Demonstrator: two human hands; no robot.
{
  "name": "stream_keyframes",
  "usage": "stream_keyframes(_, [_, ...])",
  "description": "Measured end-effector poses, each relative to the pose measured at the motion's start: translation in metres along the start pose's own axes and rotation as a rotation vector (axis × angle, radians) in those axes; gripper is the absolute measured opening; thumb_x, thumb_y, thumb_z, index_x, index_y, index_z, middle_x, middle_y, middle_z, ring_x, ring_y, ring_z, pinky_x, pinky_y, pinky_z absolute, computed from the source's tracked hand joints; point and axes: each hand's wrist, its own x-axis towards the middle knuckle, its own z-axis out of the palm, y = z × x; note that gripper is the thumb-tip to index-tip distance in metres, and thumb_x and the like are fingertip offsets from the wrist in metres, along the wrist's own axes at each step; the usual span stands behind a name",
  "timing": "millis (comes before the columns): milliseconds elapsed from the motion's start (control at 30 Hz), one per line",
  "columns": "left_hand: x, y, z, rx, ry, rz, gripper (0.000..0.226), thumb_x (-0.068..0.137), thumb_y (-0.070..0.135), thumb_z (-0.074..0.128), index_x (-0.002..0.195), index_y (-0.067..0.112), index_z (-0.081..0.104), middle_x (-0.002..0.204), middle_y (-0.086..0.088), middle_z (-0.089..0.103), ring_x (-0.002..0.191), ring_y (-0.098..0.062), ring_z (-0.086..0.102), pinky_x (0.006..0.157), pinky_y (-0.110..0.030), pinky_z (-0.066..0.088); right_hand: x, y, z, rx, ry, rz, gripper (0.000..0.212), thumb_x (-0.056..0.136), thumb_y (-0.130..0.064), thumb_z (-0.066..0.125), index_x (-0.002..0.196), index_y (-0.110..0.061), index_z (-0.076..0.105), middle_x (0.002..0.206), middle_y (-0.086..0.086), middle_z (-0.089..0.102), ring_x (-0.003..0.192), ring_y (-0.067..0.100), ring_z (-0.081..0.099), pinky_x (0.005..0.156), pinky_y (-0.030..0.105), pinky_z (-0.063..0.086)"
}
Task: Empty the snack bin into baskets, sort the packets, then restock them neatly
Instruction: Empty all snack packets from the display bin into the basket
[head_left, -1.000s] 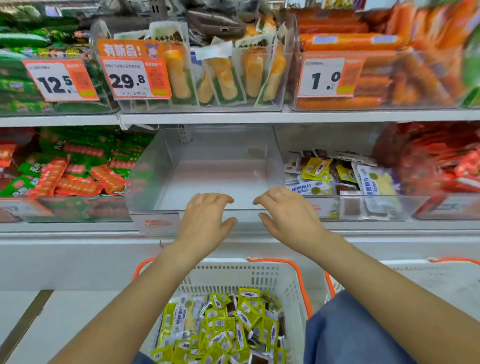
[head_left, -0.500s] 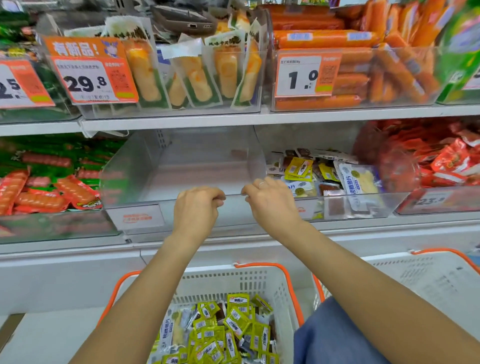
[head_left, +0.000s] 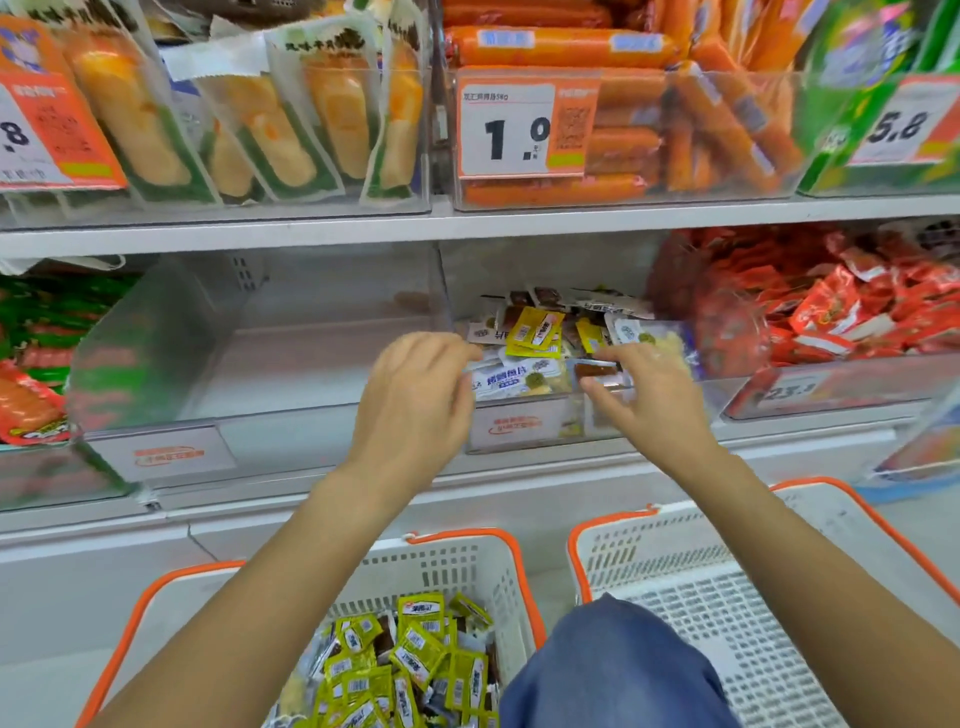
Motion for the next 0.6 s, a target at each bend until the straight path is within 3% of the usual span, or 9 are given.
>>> stream_keyframes(100, [0.016, 0.034, 0.032, 0.033, -0.142, 0.127, 0.024, 0.081, 0.008, 0.058, 0.104, 0.009, 0.064, 0.097, -0.008, 0.064, 0.092, -0.029, 0.059, 0.078, -0.034, 0.043, -0.004, 0.043, -0.009, -0.158, -0.099, 0.069, 0.035, 0.081, -0.039, 0.072, 0.102, -0.011, 0.070, 0.099, 0.012, 0.069, 0.097, 0.033, 0.062, 0.082, 0.040, 0.047])
stream_keyframes(233, [0.024, 0.058, 0.070, 0.329, -0.671, -0.075, 0.035, 0.095, 0.020, 0.049, 0.129, 0.012, 0.044, 0.120, -0.008, 0.059, 0.109, -0.029, 0.057, 0.077, -0.036, 0.044, -0.005, 0.069, -0.007, -0.213, -0.154, -0.002, 0.025, 0.078, -0.030, 0.076, 0.093, -0.012, 0.069, 0.084, 0.008, 0.070, 0.085, 0.033, 0.064, 0.077, 0.041, 0.046])
stream_keyframes(333, [0.031, 0.060, 0.078, 0.374, -0.682, -0.183, 0.028, 0.092, 0.009, 0.052, 0.119, 0.014, 0.050, 0.111, -0.009, 0.065, 0.103, -0.032, 0.061, 0.064, -0.036, 0.036, 0.002, 0.068, -0.012, -0.131, -0.148, 0.019, 0.017, 0.079, -0.027, 0.074, 0.091, -0.014, 0.071, 0.088, 0.000, 0.072, 0.089, 0.026, 0.064, 0.081, 0.035, 0.040])
stream_keyframes(600, [0.038, 0.071, 0.043, 0.356, -0.625, -0.141, 0.023, 0.093, 0.015, 0.053, 0.116, 0.016, 0.054, 0.110, -0.009, 0.065, 0.103, -0.033, 0.060, 0.066, -0.036, 0.036, -0.005, 0.057, -0.045, -0.029, -0.073, -0.061, 0.018, 0.076, -0.029, 0.078, 0.085, -0.014, 0.073, 0.082, -0.001, 0.072, 0.080, 0.023, 0.063, 0.073, 0.026, 0.030])
